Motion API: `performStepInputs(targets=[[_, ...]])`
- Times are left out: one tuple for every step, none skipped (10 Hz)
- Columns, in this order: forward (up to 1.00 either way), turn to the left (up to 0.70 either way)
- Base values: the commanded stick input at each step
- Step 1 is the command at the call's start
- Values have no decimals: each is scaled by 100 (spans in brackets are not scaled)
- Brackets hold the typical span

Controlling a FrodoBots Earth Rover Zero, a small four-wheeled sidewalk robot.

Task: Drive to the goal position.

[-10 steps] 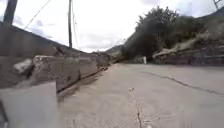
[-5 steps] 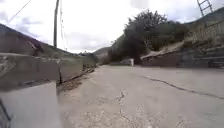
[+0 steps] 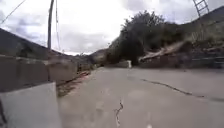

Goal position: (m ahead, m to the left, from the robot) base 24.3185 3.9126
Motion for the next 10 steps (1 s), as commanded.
performStepInputs(targets=[[70, 0], [70, 0], [70, 0], [70, 0], [70, 0], [70, 0], [70, 0], [70, 0], [70, 0], [70, 0]])
